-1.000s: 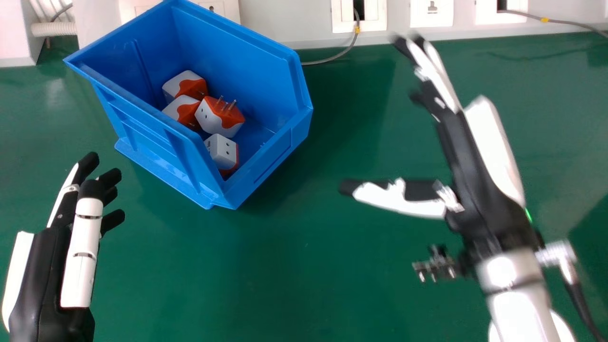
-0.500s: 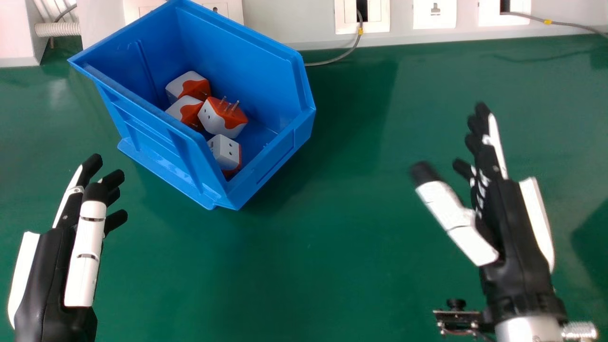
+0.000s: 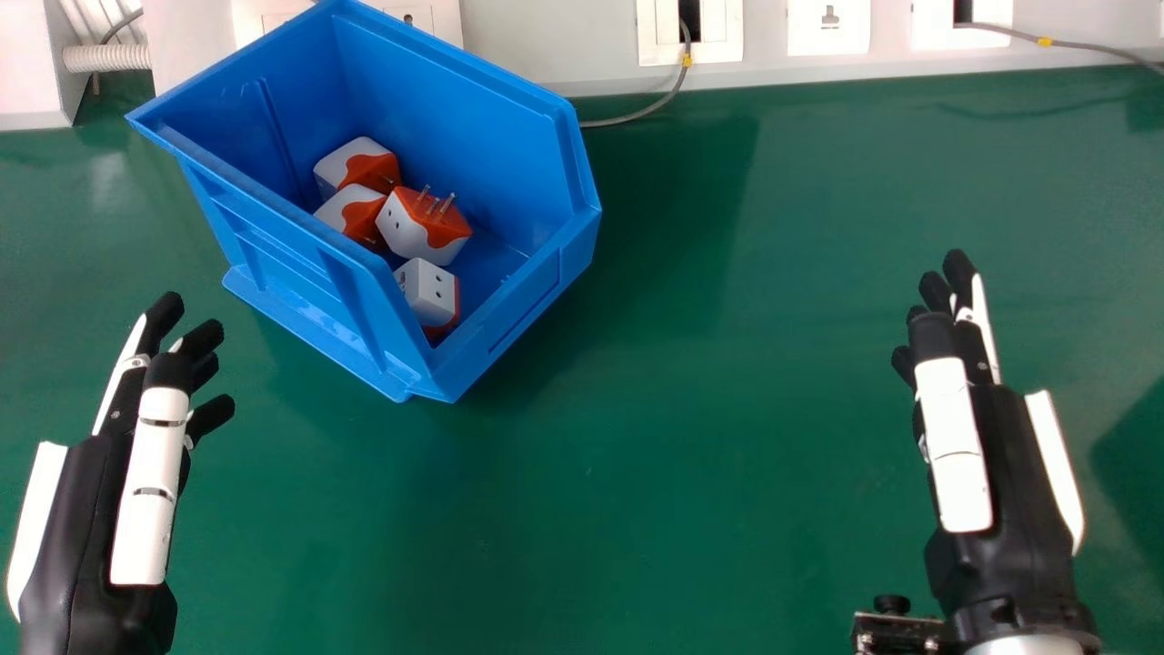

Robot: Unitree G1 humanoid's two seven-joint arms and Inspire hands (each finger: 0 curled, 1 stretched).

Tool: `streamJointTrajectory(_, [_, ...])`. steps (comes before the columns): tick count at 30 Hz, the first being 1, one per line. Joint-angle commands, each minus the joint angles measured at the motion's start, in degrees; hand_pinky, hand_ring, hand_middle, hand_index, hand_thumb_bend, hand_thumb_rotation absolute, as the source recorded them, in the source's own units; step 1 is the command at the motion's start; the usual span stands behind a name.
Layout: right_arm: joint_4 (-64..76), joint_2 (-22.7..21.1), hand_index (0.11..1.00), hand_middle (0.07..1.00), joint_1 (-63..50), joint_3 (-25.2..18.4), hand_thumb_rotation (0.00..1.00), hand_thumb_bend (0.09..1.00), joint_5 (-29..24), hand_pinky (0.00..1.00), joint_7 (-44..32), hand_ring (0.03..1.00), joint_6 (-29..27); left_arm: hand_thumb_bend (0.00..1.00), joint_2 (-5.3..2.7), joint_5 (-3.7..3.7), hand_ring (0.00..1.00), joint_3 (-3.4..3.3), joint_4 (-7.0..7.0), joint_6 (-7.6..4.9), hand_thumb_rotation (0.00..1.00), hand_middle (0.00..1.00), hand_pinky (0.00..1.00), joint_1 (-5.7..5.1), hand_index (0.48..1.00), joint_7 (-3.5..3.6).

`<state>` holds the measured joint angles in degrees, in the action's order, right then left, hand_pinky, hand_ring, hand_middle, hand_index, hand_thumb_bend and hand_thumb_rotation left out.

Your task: Pick all objects and put in blue box

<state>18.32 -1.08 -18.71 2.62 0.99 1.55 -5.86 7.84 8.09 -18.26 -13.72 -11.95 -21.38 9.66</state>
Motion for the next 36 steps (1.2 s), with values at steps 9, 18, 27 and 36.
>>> streamJointTrajectory(9, [-0.80, -0.60, 1.000, 1.000, 2.41, -0.28, 1.00, 0.515, -0.17, 1.00, -2.14, 1.000, -1.72, 0.62, 0.65, 1.19, 0.94, -2.01, 2.41, -4.04, 1.00, 0.94, 0.89, 1.48, 0.978, -0.08])
streamJointTrajectory(18, [-4.05, -0.90, 1.000, 1.000, 3.31, -1.54, 1.00, 0.487, -1.74, 1.00, -4.00, 1.000, -4.73, 0.69, -0.73, -0.73, 0.96, -0.94, 0.22, -4.09, 1.00, 0.97, 0.92, -0.76, 0.992, -2.11])
streamJointTrajectory(27, [-7.13, -1.07, 1.000, 1.000, 3.86, -2.45, 1.00, 0.456, -1.37, 1.00, -4.68, 1.000, -8.04, 0.68, -1.23, -3.84, 0.97, 0.72, -0.92, -3.32, 1.00, 0.98, 0.93, -0.82, 0.996, -4.61])
streamJointTrajectory(36, [-8.84, -0.95, 1.000, 1.000, 5.22, -2.61, 1.00, 0.455, -1.13, 1.00, -4.74, 1.000, -9.17, 0.61, -0.65, -3.63, 0.97, 1.04, 2.51, -6.24, 1.00, 0.98, 0.93, 0.26, 0.993, -3.96])
